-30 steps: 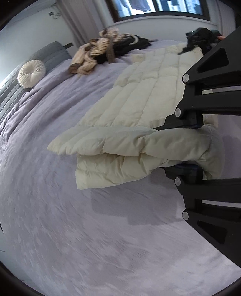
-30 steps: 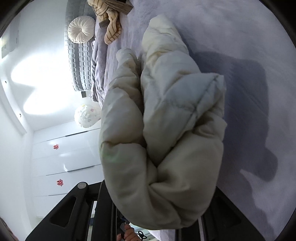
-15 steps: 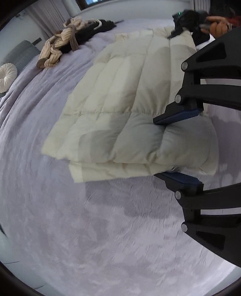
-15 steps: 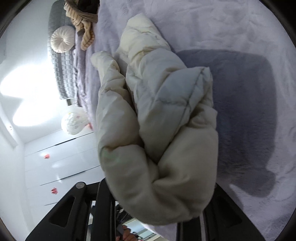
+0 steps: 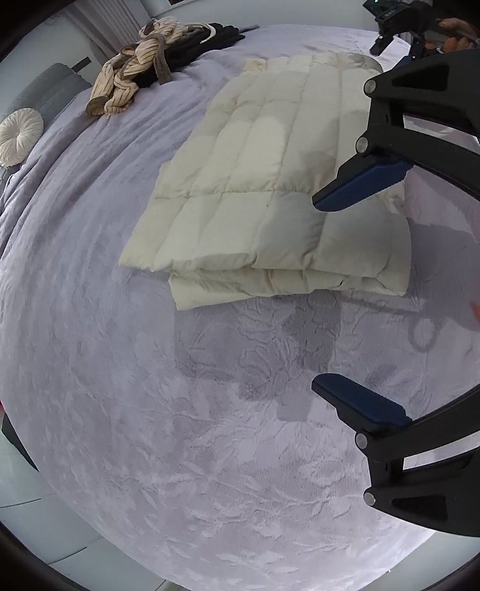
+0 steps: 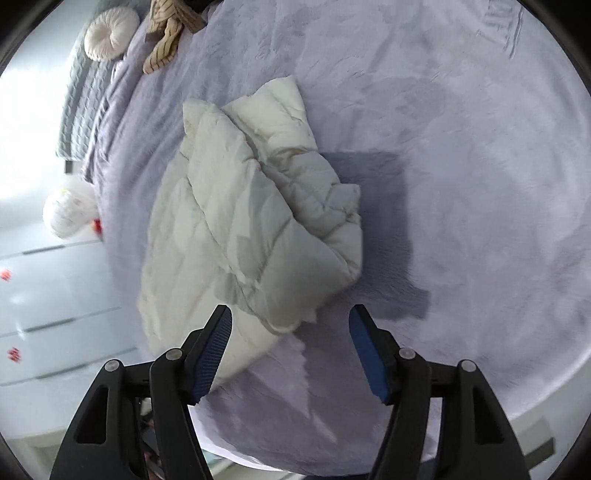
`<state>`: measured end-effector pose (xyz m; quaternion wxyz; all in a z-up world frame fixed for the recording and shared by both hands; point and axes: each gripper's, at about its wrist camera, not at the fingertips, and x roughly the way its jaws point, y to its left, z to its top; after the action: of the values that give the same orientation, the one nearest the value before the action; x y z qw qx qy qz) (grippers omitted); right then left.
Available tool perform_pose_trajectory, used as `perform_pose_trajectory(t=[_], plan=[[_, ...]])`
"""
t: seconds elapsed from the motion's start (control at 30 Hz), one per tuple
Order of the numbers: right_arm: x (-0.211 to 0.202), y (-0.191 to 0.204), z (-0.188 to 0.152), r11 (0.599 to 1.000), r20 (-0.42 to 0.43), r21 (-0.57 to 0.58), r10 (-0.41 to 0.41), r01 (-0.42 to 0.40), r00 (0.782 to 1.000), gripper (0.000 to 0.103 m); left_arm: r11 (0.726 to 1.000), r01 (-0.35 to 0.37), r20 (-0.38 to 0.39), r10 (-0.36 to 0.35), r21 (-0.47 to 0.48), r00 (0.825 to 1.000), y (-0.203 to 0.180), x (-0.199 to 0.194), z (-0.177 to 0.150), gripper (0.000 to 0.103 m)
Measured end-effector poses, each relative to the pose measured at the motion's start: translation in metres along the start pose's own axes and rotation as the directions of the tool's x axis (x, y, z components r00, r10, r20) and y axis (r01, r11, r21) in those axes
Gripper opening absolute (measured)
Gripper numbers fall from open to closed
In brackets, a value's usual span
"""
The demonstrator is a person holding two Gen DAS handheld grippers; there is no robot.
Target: Fold large clothes
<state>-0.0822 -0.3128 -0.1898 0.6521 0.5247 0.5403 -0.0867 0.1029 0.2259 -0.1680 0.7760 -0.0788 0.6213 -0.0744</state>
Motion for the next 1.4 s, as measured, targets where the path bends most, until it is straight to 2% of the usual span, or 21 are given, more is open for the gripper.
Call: perform_pose_trajectory(t=[0.1,0.23,0.33,0.4,0.43,0.53,0.63,0.73,0.83,0.87,0.93,0.97,1.0,1.17,1.2,1.27,1.33,1.4], plan=[[-0.011,0.003,-0.009,0.998,-0.001,-0.053,-0.042,0.042,0.999,0.081,1.000,0.013,0.028,-0.013,-0.004,1.000,0.000,-0.003,0.002,0.090],[-0.024,0.014,-0.033,0.985,0.015,-0.157,-0.066,0.068,0.998,0.089,0.999,0.034,-0.022,-0.034,-0.001,0.999,0.000,0.006,0.005,0.091],[-0.034,0.042,-0.047,0.955,0.062,-0.286,-0.066,0.081,0.996,0.090,1.000,0.009,-0.029,-0.009,0.013,1.000,0.001,0.009,0.006,0.091],[-0.033,0.059,-0.052,0.930,0.060,-0.358,-0.064,0.081,0.996,0.103,1.000,0.004,-0.029,-0.004,0.004,1.000,0.004,0.011,0.007,0.091],[-0.035,0.061,-0.056,0.923,0.057,-0.377,-0.060,0.077,0.997,0.103,1.000,0.009,-0.030,-0.009,-0.009,1.000,0.008,0.012,0.009,0.091],[-0.025,0.081,-0.058,0.893,0.009,-0.442,-0.084,0.080,0.996,0.103,0.995,0.091,-0.051,-0.093,-0.049,0.994,0.017,0.015,0.015,0.091],[-0.016,0.103,-0.057,0.864,0.003,-0.495,-0.112,0.099,0.994,0.103,0.979,0.195,-0.089,-0.200,-0.063,0.976,0.023,0.022,0.024,0.091],[-0.003,0.129,-0.054,0.820,0.024,-0.561,-0.125,0.117,0.992,0.103,0.963,0.262,-0.118,-0.267,-0.059,0.956,0.024,0.034,0.033,0.091],[0.013,0.150,-0.049,0.783,0.033,-0.609,-0.132,0.124,0.991,0.102,0.938,0.338,-0.151,-0.346,-0.076,0.926,0.025,0.048,0.042,0.091],[0.018,0.155,-0.047,0.772,0.038,-0.622,-0.137,0.131,0.990,0.099,0.928,0.362,-0.156,-0.373,-0.094,0.915,0.026,0.053,0.045,0.091],[0.035,0.168,-0.043,0.741,0.057,-0.652,-0.161,0.159,0.985,0.074,0.914,0.391,-0.157,-0.405,-0.111,0.901,0.027,0.060,0.049,0.091],[0.042,0.171,-0.041,0.730,0.060,-0.662,-0.177,0.172,0.982,0.027,0.908,0.404,-0.160,-0.418,-0.113,0.894,0.028,0.065,0.051,0.091],[0.050,0.173,-0.039,0.724,0.061,-0.665,-0.192,0.184,0.979,0.010,0.906,0.409,-0.166,-0.423,-0.113,0.891,0.026,0.070,0.053,0.091],[0.082,0.170,-0.025,0.738,0.048,-0.655,-0.176,0.164,0.983,0.010,0.892,0.442,-0.216,-0.453,-0.097,0.865,0.026,0.093,0.061,0.091],[0.090,0.167,-0.024,0.736,0.044,-0.657,-0.176,0.162,0.983,0.010,0.878,0.467,-0.226,-0.478,-0.103,0.849,0.027,0.100,0.062,0.091],[0.104,0.162,-0.022,0.743,0.028,-0.653,-0.173,0.149,0.985,0.010,0.861,0.498,-0.236,-0.508,-0.105,0.828,0.026,0.109,0.063,0.091],[0.116,0.153,-0.019,0.764,0.004,-0.633,-0.160,0.126,0.987,0.010,0.841,0.533,-0.243,-0.539,-0.094,0.807,0.021,0.116,0.064,0.091],[0.123,0.146,-0.016,0.788,-0.015,-0.608,-0.136,0.099,0.991,0.010,0.814,0.575,-0.256,-0.576,-0.088,0.776,0.011,0.124,0.066,0.091]])
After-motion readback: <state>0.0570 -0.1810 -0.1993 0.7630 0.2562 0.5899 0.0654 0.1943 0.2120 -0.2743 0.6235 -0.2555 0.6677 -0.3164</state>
